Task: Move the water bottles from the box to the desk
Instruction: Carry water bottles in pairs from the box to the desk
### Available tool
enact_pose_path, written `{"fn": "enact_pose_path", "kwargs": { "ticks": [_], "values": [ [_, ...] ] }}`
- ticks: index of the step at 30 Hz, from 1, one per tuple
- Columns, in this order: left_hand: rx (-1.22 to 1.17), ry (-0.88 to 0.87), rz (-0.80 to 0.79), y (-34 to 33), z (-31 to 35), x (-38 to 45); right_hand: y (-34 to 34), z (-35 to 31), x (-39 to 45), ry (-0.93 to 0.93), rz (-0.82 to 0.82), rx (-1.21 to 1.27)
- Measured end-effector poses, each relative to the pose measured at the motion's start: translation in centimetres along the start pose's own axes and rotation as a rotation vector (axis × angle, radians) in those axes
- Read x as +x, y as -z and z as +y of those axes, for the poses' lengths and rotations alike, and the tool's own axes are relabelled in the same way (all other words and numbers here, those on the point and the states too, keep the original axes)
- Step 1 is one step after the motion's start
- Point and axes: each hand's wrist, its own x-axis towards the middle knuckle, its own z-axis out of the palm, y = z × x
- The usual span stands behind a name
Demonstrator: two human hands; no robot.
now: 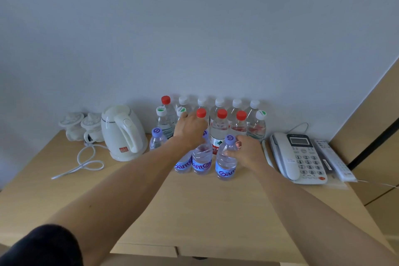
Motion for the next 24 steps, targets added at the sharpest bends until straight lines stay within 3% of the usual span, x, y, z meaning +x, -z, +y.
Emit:
{"fn": "enact_pose_path", "kwargs": {
  "ticks": [13, 24],
  "values": [
    [0.037, 0.027, 0.049, -0.5, 0.2, -1.6, -1.5, -0.8, 1.5, 0.010, 0.097, 0.061],
    [0.011, 0.059, 0.060, -0.7, 0.2, -1.2, -0.3, -0.8, 1.0, 0.057, 0.035, 0.044]
  ]
}}
